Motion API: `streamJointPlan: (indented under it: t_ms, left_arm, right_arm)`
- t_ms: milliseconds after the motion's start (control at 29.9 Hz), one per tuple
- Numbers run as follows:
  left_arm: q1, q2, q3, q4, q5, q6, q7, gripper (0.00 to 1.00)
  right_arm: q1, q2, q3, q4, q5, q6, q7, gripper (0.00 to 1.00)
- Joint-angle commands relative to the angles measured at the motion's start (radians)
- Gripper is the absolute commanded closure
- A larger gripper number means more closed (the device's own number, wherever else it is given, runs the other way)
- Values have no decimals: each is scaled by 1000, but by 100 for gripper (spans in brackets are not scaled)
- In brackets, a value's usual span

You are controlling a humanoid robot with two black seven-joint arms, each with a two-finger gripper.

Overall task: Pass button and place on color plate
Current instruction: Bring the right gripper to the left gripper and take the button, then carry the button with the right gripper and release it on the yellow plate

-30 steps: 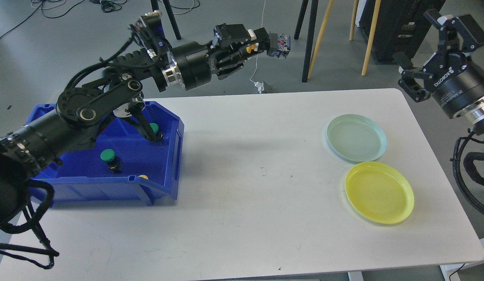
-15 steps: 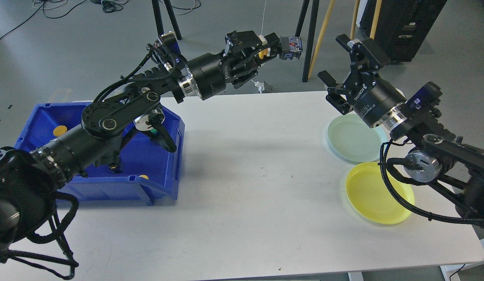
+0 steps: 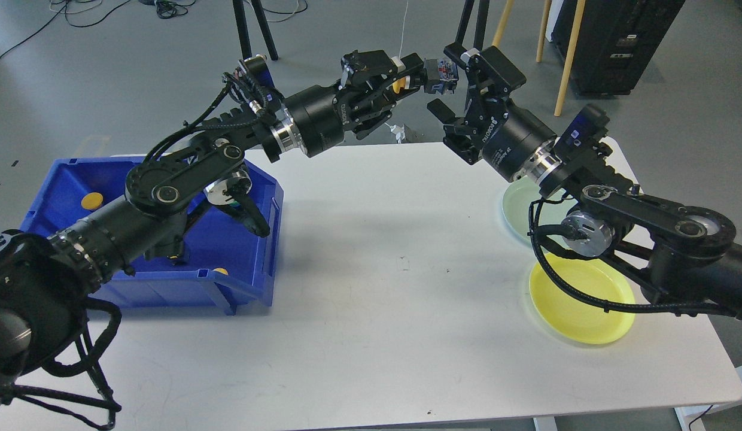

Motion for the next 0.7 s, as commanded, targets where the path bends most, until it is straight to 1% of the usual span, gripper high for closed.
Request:
streamJointPlan:
  t_ms: [0,100,167,268,335,402,435,502,536,569,603,636,670]
  left_arm:
    - [0,0,0,3,-1,0,0,93]
    - [0,-4,0,14,-3,0,0,93]
    - [0,-4,0,15,-3,0,0,93]
    - [0,-6,0,15,-3,0,0,93]
    - [0,-6,0,20,-3,0,0,93]
    - [2,-6,0,20,-6,0,0,93]
    - [2,-6,0,20,-10,0,0,93]
    - [2,-6,0,20,-10,0,0,92]
    - [2,-6,0,20,-10,0,0,90]
    - [2,-6,0,20,-10,0,0,81]
    - [3,-6,-1,20,-14,0,0,60]
    - [3,-8,-6,20,-20,0,0,25]
    - [5,-9,-17,20,-33,0,0,13]
  right_arm:
    - [7,15,-2,-13,4,-3,0,8]
    - [1,13,-4,-8,-2,-8,0,26]
    - [-2,12,-4,-8,-4,-14,0,35]
    - [-2,10,-4,-7,-5,-14,0,46]
    - [-2,7,-2,-5,-11,-14,0,60]
    - [2,13,-2,-10,-25,-15,0,77]
    - [4,15,-2,-16,-25,-21,0,83]
    - [4,15,-2,-11,-27,-22,0,91]
    - [4,15,-2,-10,-28,-22,0,95]
    - [4,15,-2,-10,-28,-22,0,98]
    - [4,15,-2,-11,-28,-26,0,99]
    - [2,15,-2,-13,-27,-29,0,99]
    - [1,13,1,-13,-27,-29,0,99]
